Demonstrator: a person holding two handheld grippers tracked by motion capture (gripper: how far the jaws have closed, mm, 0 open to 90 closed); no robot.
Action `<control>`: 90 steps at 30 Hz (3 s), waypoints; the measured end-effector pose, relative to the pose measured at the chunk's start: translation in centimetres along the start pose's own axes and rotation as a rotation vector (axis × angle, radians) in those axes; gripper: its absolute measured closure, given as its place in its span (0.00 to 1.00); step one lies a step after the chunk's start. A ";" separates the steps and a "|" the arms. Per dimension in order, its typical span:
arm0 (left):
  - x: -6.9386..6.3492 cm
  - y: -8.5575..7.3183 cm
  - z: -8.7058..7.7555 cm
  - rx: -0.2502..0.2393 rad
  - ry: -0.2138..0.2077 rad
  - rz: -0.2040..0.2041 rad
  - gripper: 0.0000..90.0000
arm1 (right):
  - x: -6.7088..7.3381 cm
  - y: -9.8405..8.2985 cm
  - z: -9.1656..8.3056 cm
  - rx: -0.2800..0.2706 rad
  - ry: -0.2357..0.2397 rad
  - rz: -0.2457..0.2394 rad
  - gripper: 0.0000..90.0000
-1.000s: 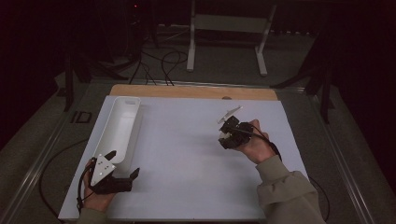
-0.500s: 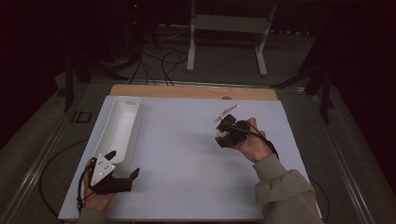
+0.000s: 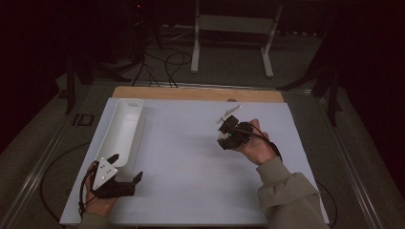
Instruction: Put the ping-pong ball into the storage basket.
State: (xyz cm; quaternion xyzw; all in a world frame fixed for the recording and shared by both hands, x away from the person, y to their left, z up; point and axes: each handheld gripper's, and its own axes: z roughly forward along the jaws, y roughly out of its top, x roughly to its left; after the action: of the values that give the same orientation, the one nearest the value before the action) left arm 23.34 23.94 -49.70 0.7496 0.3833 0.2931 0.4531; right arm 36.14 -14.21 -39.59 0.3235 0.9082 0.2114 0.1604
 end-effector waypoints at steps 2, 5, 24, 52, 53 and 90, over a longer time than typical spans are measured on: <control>0.0 0.0 0.0 -0.001 0.000 -0.001 0.00 | 0.0 0.1 0.0 -0.002 -0.001 -0.004 0.56; 0.0 0.0 0.0 -0.001 -0.001 -0.001 0.00 | 0.1 0.2 0.0 -0.004 0.004 -0.005 0.56; 0.0 0.0 0.0 -0.001 -0.002 -0.001 0.00 | 0.5 1.3 0.1 -0.010 0.008 -0.017 0.56; 0.0 0.0 0.0 -0.001 -0.002 0.000 0.00 | 1.5 2.9 0.0 -0.029 0.022 -0.038 0.56; 0.0 0.0 0.0 -0.001 -0.002 -0.001 0.00 | 1.6 2.9 0.0 -0.029 0.024 -0.039 0.56; 0.0 0.0 0.0 0.000 -0.004 0.000 0.00 | 3.3 4.6 0.7 -0.052 0.047 -0.058 0.56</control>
State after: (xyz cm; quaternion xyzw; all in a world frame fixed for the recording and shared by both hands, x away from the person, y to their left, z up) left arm 23.34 23.98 -49.68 0.7502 0.3824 0.2916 0.4539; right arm 36.39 -8.60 -38.41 0.2879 0.9149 0.2376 0.1534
